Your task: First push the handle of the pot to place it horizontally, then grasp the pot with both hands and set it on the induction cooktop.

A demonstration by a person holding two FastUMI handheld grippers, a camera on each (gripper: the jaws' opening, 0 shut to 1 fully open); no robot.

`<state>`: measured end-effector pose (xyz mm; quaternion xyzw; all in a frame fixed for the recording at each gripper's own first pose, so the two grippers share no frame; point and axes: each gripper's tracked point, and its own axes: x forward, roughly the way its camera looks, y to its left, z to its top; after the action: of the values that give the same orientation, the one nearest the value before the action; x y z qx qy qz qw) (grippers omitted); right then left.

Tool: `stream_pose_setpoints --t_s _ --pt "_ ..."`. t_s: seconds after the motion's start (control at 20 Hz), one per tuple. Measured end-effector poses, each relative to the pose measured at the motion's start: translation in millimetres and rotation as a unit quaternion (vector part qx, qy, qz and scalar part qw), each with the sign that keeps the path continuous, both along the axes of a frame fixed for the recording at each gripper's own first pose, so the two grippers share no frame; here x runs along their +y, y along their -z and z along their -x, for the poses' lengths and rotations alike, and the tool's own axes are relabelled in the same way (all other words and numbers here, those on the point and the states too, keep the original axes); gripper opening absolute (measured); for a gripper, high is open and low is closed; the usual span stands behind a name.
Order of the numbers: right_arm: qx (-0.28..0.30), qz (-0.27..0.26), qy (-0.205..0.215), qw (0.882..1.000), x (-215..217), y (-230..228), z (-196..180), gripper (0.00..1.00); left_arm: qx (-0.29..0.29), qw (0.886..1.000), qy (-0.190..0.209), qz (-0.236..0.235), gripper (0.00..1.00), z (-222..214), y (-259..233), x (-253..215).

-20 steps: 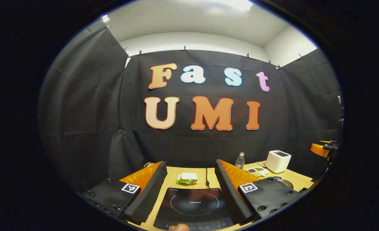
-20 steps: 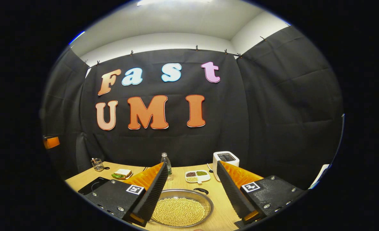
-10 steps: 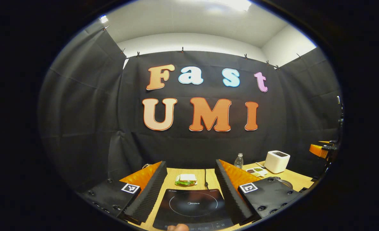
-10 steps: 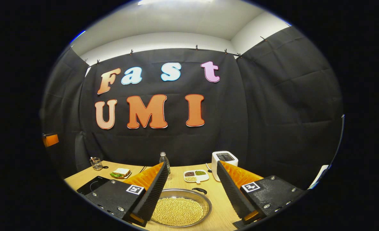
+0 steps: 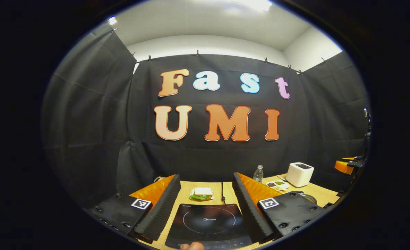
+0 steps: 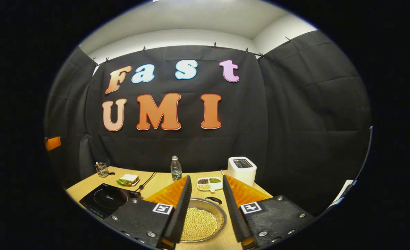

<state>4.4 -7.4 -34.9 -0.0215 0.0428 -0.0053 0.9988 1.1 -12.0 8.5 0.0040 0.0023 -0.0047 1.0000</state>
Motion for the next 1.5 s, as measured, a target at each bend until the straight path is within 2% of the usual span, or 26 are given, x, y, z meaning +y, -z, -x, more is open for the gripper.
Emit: stream_pose_setpoints --t_s 0.05,0.15,0.2,0.3,0.5,0.6,1.05,1.25,1.5 --pt "0.006 0.001 -0.002 1.000 1 4 2 0.53 0.001 1.000 0.000 0.000 0.97 0 0 1" --pt "0.017 0.004 -0.006 1.000 2 14 4 0.42 0.001 1.000 0.001 -0.001 0.97 1 0 0" --pt "0.023 0.005 -0.007 1.000 3 19 5 0.32 0.001 1.000 0.001 -0.001 0.97 1 -1 0" --pt "0.036 0.007 -0.012 0.999 6 29 9 0.21 0.000 1.000 0.001 -0.001 0.96 1 -1 0" --pt "0.070 0.020 -0.022 0.997 12 57 16 0.08 0.003 1.000 0.003 0.003 0.96 3 2 0" --pt "0.091 0.025 -0.033 0.995 19 75 21 0.06 0.005 1.000 0.002 0.004 0.97 3 5 1" --pt "0.177 0.039 -0.071 0.981 43 144 48 0.06 0.015 1.000 -0.003 0.011 0.97 7 12 8" --pt "0.222 0.030 -0.113 0.968 67 175 68 0.06 0.016 1.000 -0.002 0.012 0.97 9 14 8" --pt "0.269 0.034 -0.138 0.953 87 208 83 0.06 0.019 1.000 0.003 0.010 0.97 10 17 6"
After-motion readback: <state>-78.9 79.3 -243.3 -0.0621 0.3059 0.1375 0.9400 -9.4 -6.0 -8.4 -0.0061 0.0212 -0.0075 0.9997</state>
